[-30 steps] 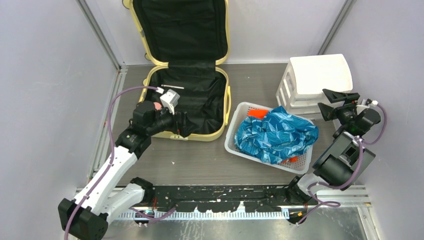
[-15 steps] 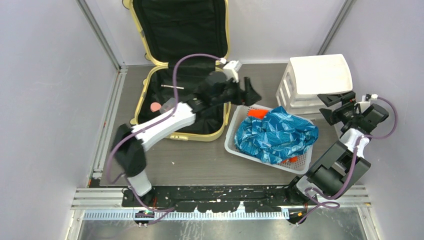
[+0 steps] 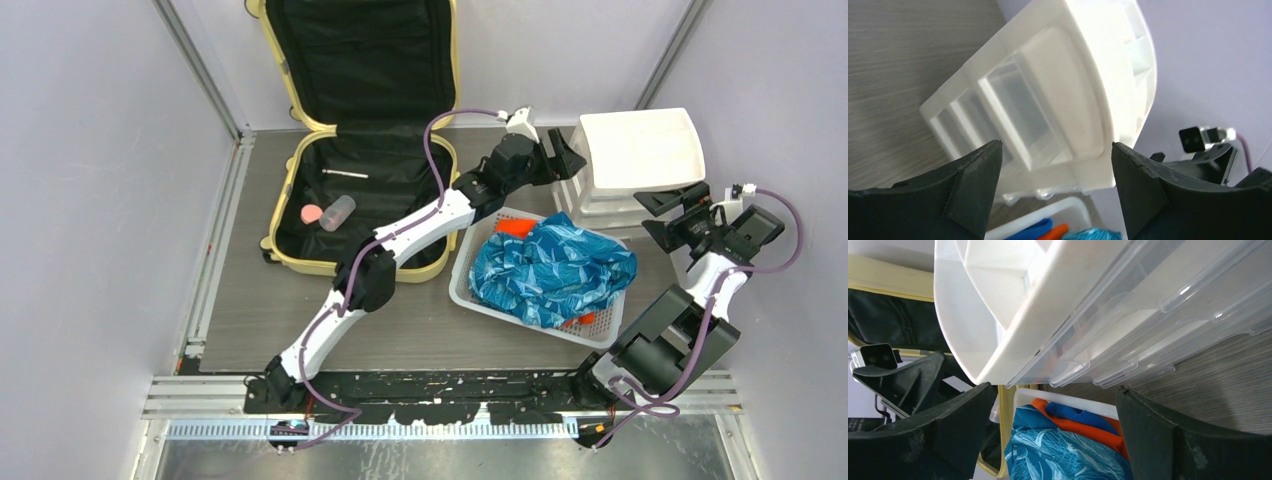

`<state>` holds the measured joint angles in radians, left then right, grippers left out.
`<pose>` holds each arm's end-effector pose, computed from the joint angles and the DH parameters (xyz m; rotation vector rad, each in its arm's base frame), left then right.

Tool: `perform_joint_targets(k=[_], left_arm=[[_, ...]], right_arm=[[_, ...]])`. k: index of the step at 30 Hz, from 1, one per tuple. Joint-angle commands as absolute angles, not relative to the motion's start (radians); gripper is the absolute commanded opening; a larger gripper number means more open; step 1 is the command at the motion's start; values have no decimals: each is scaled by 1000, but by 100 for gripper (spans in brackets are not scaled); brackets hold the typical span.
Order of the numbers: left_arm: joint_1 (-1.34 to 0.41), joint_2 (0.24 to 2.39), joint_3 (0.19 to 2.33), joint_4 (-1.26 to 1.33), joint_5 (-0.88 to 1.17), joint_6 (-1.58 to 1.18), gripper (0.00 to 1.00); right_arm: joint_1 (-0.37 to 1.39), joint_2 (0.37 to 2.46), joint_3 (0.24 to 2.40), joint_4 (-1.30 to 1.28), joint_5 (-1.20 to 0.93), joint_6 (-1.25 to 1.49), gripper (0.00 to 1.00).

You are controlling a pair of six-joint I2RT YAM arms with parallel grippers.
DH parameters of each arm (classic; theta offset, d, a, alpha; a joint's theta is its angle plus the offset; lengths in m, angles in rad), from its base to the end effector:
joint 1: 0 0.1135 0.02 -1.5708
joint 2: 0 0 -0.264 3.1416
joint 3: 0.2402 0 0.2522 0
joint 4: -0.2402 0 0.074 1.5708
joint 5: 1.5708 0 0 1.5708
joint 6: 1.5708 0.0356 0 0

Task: Open, take out, and arrange the luggage
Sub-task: Move the storage box to the center of the board.

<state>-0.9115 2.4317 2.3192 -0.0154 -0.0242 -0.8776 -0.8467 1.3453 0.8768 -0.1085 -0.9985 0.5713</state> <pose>0.3554 -0.4572 0.3037 0.0119 1.8816 -1.2766 0.2111 -0.1935 0.2629 0.8060 1.7978 0.8799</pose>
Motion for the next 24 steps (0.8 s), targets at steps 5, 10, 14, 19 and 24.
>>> perform_joint_targets(k=[5,10,14,19,24], left_arm=[[-939,2520,2537,70,-178,-945,87],[-940,2629,2667,73,-210,-981,87],[-949,2682,2719,110,-230,-990,86],[-953,2689,2712,111,-234,-982,85],[-936,2483,2548,127,-166,-779,85]], right_arm=[[-851,1322,964,-161,-1005,469,95],[-850,1326,966,-158,-1006,476,95],[-841,1329,973,-170,-988,461,94],[-803,1328,1043,-305,-919,320,93],[-768,1253,1235,-597,-925,-12,92]])
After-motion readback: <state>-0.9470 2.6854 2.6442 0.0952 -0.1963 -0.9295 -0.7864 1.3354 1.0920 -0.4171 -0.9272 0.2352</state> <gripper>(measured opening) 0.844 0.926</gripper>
